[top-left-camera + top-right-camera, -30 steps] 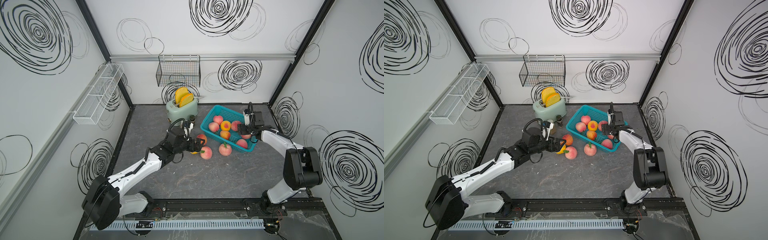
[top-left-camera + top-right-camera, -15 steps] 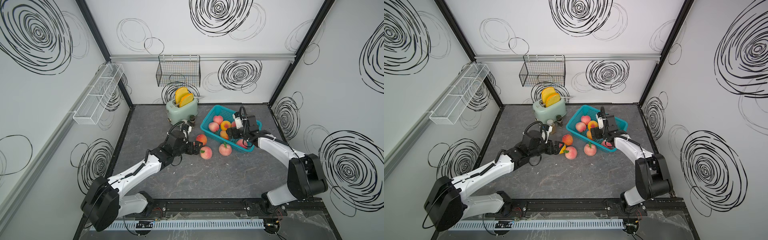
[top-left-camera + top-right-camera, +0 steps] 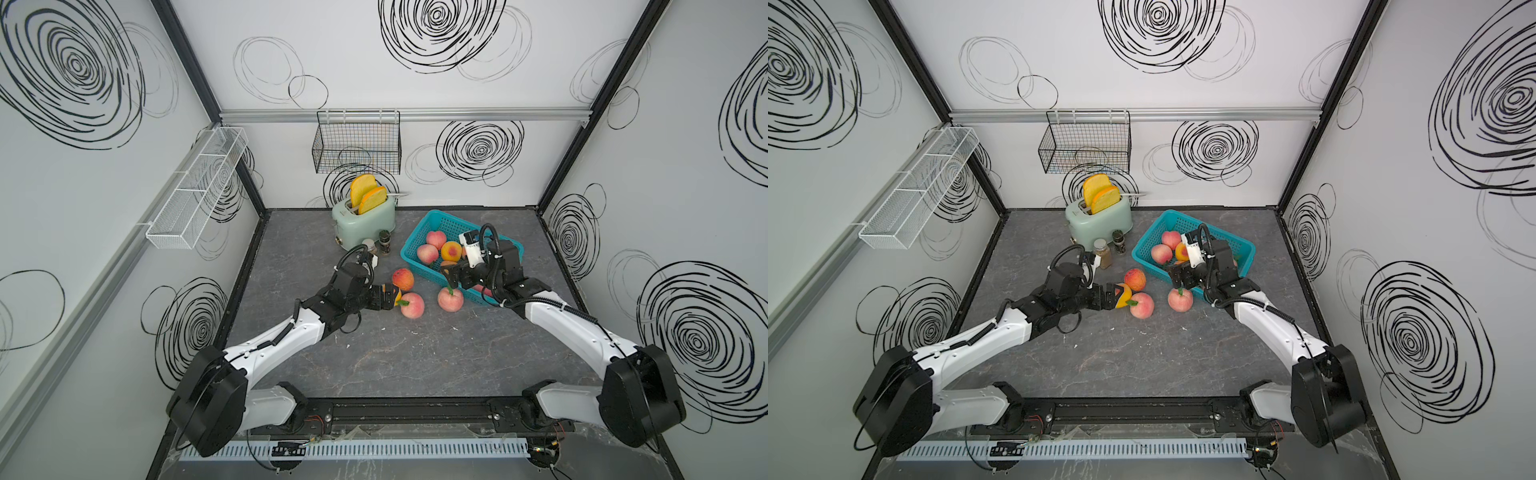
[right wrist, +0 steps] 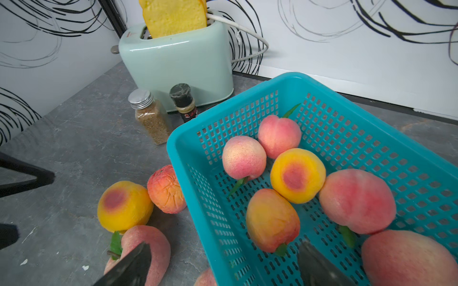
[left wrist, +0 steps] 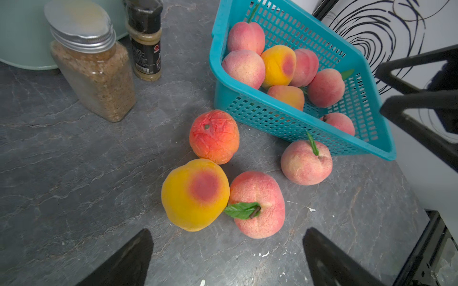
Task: Put the peaches into the basket
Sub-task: Place the peach in the basket, then pick up the peach from the center of the board.
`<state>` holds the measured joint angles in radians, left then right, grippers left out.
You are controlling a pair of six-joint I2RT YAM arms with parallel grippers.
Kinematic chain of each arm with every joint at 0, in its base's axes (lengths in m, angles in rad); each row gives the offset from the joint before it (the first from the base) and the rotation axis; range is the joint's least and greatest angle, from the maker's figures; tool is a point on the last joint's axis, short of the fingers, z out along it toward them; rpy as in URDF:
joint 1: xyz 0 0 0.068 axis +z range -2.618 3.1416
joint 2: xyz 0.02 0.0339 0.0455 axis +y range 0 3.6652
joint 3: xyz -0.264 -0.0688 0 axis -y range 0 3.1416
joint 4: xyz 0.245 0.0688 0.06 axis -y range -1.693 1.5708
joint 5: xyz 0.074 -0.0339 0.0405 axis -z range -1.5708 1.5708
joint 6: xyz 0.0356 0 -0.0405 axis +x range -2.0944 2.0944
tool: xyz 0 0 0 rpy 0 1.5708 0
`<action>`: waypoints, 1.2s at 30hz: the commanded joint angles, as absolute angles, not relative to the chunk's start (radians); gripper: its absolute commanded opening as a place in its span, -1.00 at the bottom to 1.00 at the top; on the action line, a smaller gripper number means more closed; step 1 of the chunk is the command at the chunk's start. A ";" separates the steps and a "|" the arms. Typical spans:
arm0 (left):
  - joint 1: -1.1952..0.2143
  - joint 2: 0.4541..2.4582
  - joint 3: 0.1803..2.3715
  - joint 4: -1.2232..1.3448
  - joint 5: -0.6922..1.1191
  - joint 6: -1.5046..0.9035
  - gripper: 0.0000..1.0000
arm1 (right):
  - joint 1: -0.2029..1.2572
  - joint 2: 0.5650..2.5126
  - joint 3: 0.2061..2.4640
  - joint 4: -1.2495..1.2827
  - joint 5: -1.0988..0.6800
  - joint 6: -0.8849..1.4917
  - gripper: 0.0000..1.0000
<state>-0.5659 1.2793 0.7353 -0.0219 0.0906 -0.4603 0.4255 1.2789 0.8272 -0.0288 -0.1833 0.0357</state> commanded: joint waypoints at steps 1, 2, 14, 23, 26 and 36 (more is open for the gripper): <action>-0.555 1.302 0.736 0.030 0.081 -0.463 0.97 | 0.468 1.281 0.823 -0.043 -0.143 -0.001 0.92; -0.555 1.306 0.739 0.029 0.080 -0.463 0.97 | 0.478 1.286 0.823 -0.045 -0.138 -0.006 0.92; -0.551 1.393 0.779 0.035 0.075 -0.448 0.97 | 0.532 1.322 0.775 0.043 -0.230 -0.011 0.94; -0.552 1.485 0.804 0.071 0.072 -0.449 0.97 | 0.557 1.333 0.764 0.066 -0.245 -0.008 0.94; -0.552 1.517 0.816 0.085 0.071 -0.453 0.97 | 0.558 1.342 0.764 0.072 -0.245 -0.015 0.94; -0.551 1.570 0.834 0.102 0.050 -0.453 0.97 | 0.558 1.340 0.770 0.067 -0.277 -0.020 0.95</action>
